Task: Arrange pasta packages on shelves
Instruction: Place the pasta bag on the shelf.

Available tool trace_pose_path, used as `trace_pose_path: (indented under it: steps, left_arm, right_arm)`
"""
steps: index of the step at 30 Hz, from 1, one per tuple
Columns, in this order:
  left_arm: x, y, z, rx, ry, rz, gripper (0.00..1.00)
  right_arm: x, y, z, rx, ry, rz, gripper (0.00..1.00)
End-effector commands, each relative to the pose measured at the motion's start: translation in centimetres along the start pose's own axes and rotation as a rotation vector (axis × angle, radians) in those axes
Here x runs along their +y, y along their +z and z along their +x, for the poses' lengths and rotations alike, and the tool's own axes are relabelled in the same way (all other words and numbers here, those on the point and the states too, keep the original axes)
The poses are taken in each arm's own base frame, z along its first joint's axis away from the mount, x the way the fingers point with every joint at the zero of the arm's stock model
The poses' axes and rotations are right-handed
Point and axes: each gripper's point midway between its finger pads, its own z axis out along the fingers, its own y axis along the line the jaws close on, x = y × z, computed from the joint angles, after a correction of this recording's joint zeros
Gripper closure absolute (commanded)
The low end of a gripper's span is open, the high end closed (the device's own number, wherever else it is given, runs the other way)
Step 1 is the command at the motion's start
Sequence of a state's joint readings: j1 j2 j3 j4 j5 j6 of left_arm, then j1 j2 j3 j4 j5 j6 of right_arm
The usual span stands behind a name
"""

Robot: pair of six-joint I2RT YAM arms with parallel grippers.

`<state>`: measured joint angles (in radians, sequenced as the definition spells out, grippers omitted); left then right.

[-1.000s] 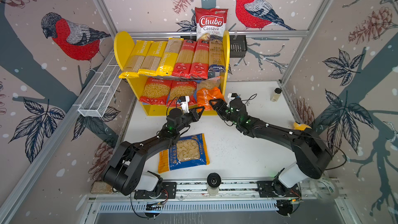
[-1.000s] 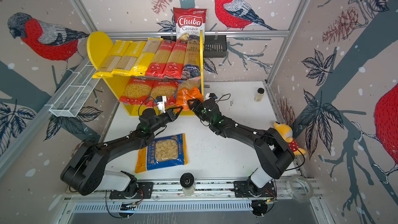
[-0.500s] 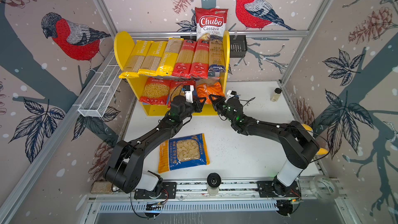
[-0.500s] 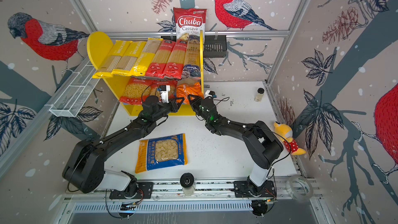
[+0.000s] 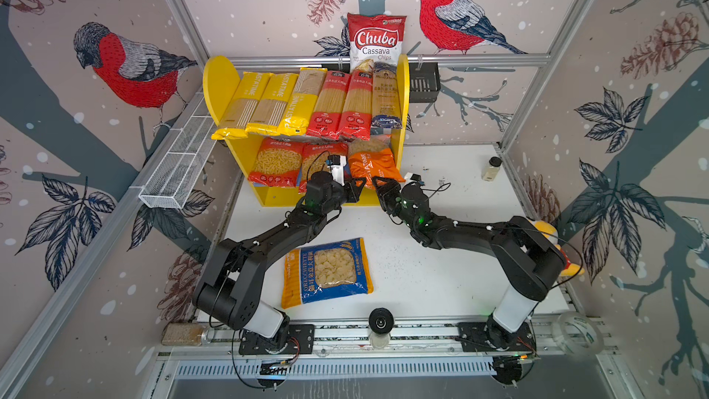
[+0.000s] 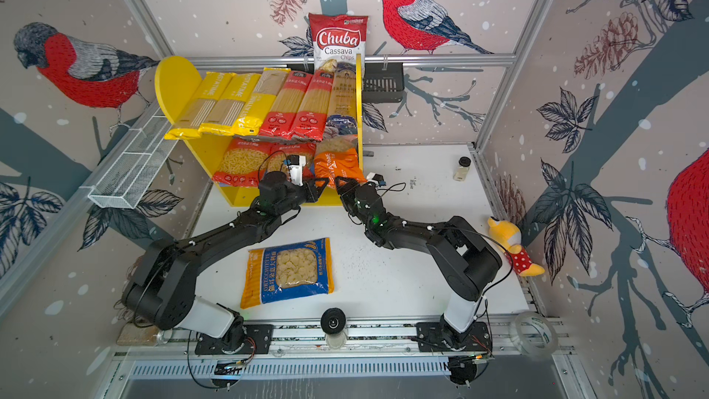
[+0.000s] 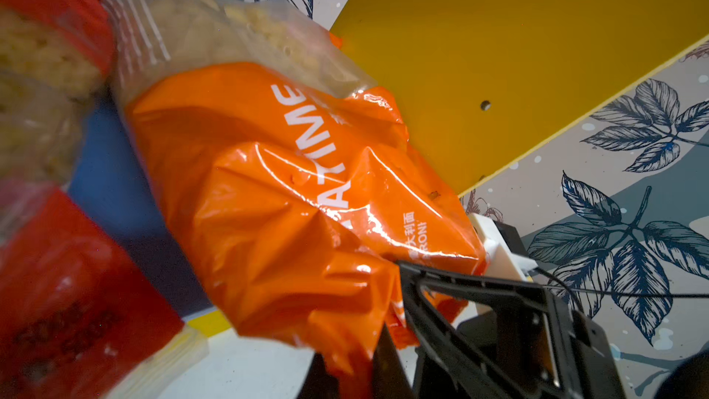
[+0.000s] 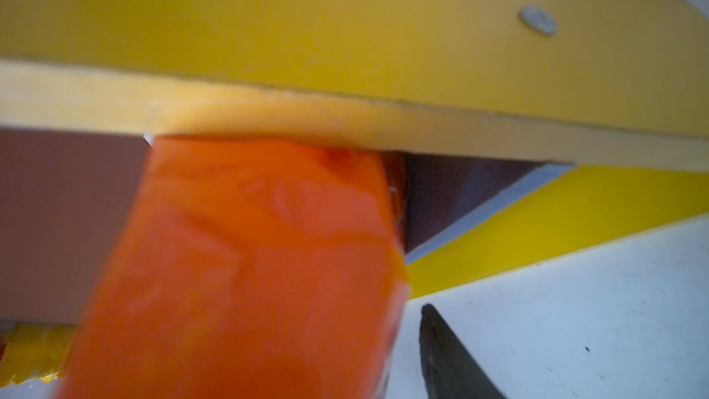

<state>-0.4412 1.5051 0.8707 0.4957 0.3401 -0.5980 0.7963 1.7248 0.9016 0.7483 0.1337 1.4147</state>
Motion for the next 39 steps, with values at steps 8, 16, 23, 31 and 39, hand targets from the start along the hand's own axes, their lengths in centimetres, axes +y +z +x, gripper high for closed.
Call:
trace_pose_path:
  steps: [8, 16, 23, 31, 39]
  left_arm:
    - [-2.8, -1.0, -4.4, -0.071, 0.178, -0.032, 0.86]
    - [-0.7, -0.8, 1.0, 0.036, 0.048, 0.000, 0.72]
    - [1.4, -4.1, 1.8, 0.015, 0.015, -0.088, 0.47]
    - [4.9, -8.0, 0.7, -0.081, -0.045, -0.183, 0.45]
    - [8.5, -8.2, -1.1, -0.134, -0.063, -0.260, 0.46]
  right_arm:
    - [2.2, 3.3, -1.4, 0.023, -0.015, -0.048, 0.69]
    - [-0.8, 2.0, -1.2, 0.019, 0.010, 0.013, 0.70]
    - [-0.2, 1.5, -0.6, 0.056, -0.022, 0.003, 0.53]
    - [-0.3, 1.7, 0.3, 0.092, -0.026, 0.002, 0.50]
    - [0.5, 3.5, -0.8, 0.119, -0.075, -0.012, 0.68]
